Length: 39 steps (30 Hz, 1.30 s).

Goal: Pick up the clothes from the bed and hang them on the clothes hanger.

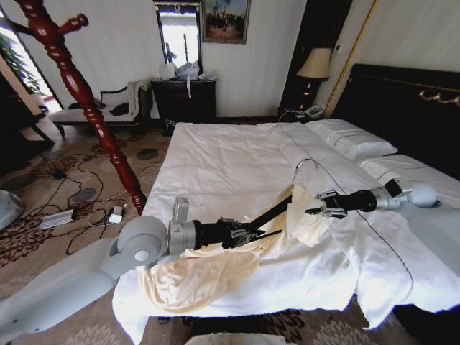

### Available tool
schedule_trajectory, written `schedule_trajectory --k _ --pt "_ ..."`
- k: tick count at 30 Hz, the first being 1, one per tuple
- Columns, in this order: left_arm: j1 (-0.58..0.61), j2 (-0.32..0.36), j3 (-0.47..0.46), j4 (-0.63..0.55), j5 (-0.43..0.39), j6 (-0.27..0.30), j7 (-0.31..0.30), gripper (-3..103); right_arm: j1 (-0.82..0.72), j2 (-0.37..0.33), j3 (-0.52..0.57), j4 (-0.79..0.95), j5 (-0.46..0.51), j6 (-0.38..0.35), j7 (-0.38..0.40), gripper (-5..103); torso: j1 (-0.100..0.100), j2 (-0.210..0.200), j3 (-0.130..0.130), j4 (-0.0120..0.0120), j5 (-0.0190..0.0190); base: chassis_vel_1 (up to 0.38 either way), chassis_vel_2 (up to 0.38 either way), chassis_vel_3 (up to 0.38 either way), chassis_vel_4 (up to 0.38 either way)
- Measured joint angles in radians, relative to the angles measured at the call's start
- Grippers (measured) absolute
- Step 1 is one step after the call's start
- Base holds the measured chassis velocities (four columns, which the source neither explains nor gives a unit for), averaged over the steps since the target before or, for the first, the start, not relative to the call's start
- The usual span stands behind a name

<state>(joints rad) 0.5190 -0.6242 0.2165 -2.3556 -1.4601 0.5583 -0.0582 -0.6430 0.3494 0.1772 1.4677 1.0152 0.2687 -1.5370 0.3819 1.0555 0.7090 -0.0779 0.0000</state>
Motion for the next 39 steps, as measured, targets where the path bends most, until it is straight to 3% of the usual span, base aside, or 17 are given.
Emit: schedule_trajectory --k 2,3,8,10,17,19,21,23,24,27,29,32,37,39 --pt "0.033 0.005 -0.053 -0.012 0.007 0.004 -0.039 28 0.0 -0.003 0.001 -0.011 -0.006 0.002 -0.001 22 0.0 0.0 0.0 0.0001 0.0 0.0 0.0 0.0 0.0" --pt "0.033 0.005 -0.053 -0.012 0.007 0.004 -0.039 28 0.0 -0.003 0.001 -0.011 -0.006 0.002 -0.001 22 0.0 0.0 0.0 0.0001 0.0 0.0 0.0 0.0 0.0" --pt "0.187 0.021 -0.268 -0.094 0.001 0.019 -0.092 49 0.0 -0.001 0.003 -0.054 -0.017 0.005 -0.004 18 0.0 0.0 0.0 0.0002 0.0001 0.0 0.0 0.0 0.0" --pt "0.206 0.023 -0.291 -0.108 0.0 0.016 -0.094 49 0.0 -0.003 0.005 -0.057 -0.019 0.006 -0.004 18 0.0 0.0 0.0 0.0003 0.0002 0.0 0.0 0.0 0.0" --pt "0.301 -0.005 -0.45 -0.144 -0.017 -0.027 -0.121 82 -0.007 -0.023 0.014 -0.058 -0.032 0.016 -0.003 18 0.0 0.0 0.0 0.0 0.0 0.0 0.0 0.0 0.0" --pt "0.3 -0.013 -0.47 -0.144 -0.02 -0.041 -0.132 82 -0.006 -0.024 0.013 -0.056 -0.035 0.016 -0.003 18 0.0 0.0 0.0 0.0003 0.0 0.0 0.0 0.0 0.0" --pt "0.283 -0.032 -0.49 -0.136 -0.034 -0.068 -0.192 93 -0.008 -0.029 0.013 -0.049 -0.045 0.02 -0.003 18 0.0 0.0 0.0 0.0005 0.0 0.0 0.0 0.0 0.0" --pt "0.258 -0.063 -0.508 -0.067 -0.086 -0.038 -0.371 99 -0.012 -0.042 0.015 -0.035 -0.064 0.035 -0.003 18 0.0 0.0 0.0 -0.0006 0.0 0.0 0.0 0.0 0.0" --pt "0.258 -0.063 -0.508 -0.067 -0.086 -0.038 -0.371 99 -0.012 -0.042 0.015 -0.035 -0.064 0.035 -0.003 18 0.0 0.0 0.0 -0.0006 0.0 0.0 0.0 0.0 0.0" --pt "0.311 -0.093 -0.49 0.038 -0.086 0.052 -0.612 100 -0.011 -0.051 0.02 -0.014 -0.07 0.045 -0.003 18 0.0 0.0 0.0 -0.0002 -0.0001 0.0 0.0 0.0 0.0" --pt "0.325 -0.098 -0.484 0.048 -0.081 0.068 -0.635 100 -0.01 -0.05 0.02 -0.011 -0.07 0.045 -0.003 18 0.0 0.0 0.0 0.0001 0.0 0.0 0.0 0.0 0.0" --pt "0.422 -0.147 -0.419 0.105 0.013 0.158 -0.719 100 -0.006 -0.039 0.02 0.01 -0.07 0.046 -0.003 18 0.0 0.0 0.0 0.0006 -0.0003 0.0 0.0 0.0 0.0" --pt "0.449 -0.206 -0.34 0.181 0.126 0.177 -0.709 100 -0.005 -0.027 0.017 0.038 -0.07 0.045 -0.002 18 0.0 0.0 0.0 0.0 0.0 0.0 0.0 0.0 0.0" --pt "0.424 -0.226 -0.327 0.225 0.114 0.177 -0.708 100 -0.005 -0.022 0.016 0.047 -0.07 0.044 -0.002 18 0.0 0.0 0.0 0.0 0.0 0.0 0.0 0.0 0.0"
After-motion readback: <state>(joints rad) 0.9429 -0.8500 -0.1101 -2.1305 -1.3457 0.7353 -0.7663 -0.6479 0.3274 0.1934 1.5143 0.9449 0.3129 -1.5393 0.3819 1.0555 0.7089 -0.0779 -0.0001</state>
